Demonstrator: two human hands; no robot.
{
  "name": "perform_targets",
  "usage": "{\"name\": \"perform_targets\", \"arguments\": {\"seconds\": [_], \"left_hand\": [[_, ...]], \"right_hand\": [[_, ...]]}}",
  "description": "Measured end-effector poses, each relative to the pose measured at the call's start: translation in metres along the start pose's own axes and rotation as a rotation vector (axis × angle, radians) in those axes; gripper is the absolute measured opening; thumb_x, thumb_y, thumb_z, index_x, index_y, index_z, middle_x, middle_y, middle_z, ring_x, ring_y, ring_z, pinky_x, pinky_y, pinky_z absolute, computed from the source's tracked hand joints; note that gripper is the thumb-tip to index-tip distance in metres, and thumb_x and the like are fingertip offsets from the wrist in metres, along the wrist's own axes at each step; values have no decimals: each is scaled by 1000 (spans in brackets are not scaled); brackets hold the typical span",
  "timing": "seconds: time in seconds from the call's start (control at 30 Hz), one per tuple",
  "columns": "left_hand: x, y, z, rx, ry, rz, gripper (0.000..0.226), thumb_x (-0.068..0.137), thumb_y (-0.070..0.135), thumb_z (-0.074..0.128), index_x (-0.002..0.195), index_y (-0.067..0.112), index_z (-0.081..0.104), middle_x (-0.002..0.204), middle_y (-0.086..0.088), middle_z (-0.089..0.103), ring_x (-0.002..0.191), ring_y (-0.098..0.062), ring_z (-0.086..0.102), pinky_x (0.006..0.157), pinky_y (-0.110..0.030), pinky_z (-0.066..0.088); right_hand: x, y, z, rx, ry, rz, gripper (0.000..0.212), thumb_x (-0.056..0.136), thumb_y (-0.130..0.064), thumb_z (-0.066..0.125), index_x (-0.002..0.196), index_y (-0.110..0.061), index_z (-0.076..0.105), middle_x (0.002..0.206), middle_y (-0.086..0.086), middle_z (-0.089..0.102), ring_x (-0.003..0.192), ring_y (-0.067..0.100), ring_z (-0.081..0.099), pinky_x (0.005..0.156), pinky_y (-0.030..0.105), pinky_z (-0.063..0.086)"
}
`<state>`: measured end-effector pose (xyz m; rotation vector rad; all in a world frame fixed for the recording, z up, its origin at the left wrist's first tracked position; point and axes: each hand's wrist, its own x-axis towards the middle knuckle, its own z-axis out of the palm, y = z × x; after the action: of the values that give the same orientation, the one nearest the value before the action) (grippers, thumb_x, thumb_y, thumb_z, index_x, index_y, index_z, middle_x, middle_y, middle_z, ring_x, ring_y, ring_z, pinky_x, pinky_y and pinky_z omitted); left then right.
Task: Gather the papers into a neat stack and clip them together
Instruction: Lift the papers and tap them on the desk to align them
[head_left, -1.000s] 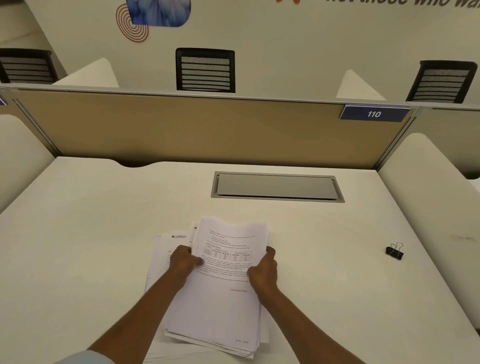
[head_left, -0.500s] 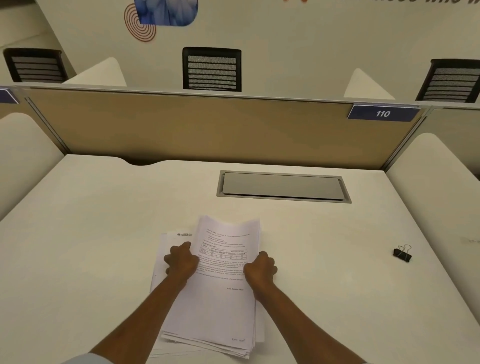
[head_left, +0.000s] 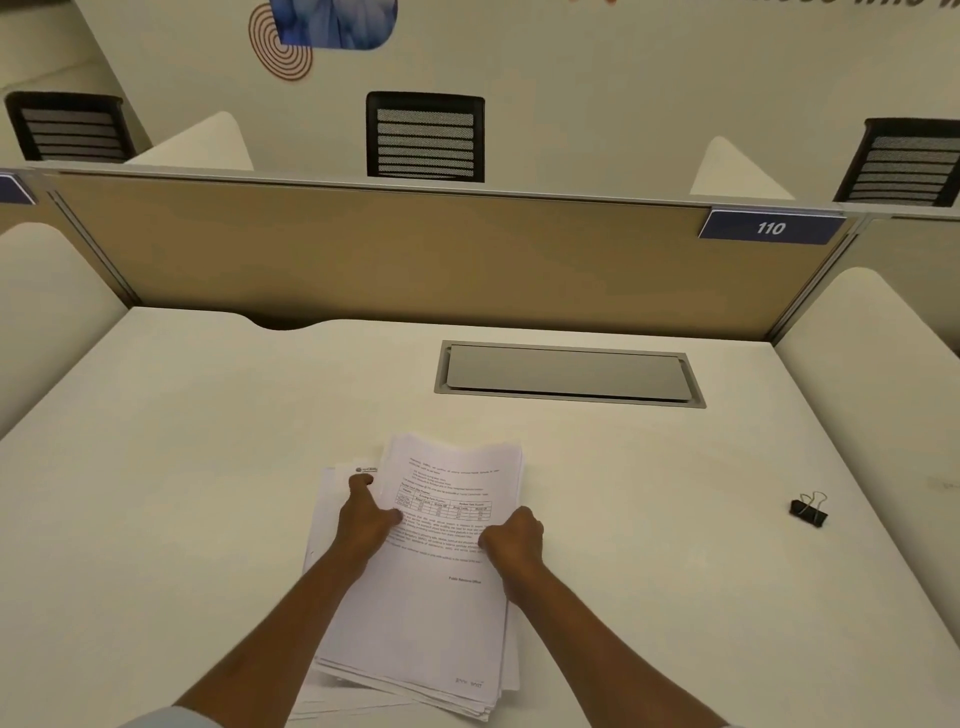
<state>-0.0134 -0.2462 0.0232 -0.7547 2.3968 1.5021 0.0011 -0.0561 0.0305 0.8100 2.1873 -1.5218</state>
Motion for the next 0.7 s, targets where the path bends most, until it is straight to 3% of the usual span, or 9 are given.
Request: {"name": "perform_targets", "arguments": {"seconds": [0.07,0.23,0.4,0.53,0.7], "left_hand": [[1,0,-1,-21,11,-61,64,77,0,73,130,4,35,112,-8,51,98,-27,52,82,-35,46],[2,-6,-2,53,-13,-51,39,72,-1,75,105,4,56,110,-15,65,93,-27,61,79,-37,53],[-6,-6,1,69,38,-21,35,78,-3,71,108,4,55,111,-16,63,91,-27,57,73,-31,49],[-12,-9,1,46,69,-7,38,80,-3,70,114,3,55,115,-17,63,92,-25,56,79,-33,51],[-14,-13,-7,-19,116,-30,32,81,0,70,106,9,52,113,-14,62,93,-27,57,81,-37,53]], "right_hand": [[-1,1,-2,59,-27,-1,37,64,-2,61,99,-9,54,104,8,62,86,23,62,74,37,59],[-3,0,-2,137,-50,5,38,64,-1,60,100,-12,54,101,5,65,88,22,62,78,39,58],[-9,-9,1,64,-35,31,33,69,-9,59,101,-13,50,104,6,58,98,28,56,82,43,56],[-14,-13,1,6,-13,35,38,70,-13,54,107,-14,49,110,5,51,104,29,51,83,40,52],[-18,-13,-2,156,-57,-80,29,76,5,51,102,-8,50,91,1,60,78,14,59,59,26,50]]}}
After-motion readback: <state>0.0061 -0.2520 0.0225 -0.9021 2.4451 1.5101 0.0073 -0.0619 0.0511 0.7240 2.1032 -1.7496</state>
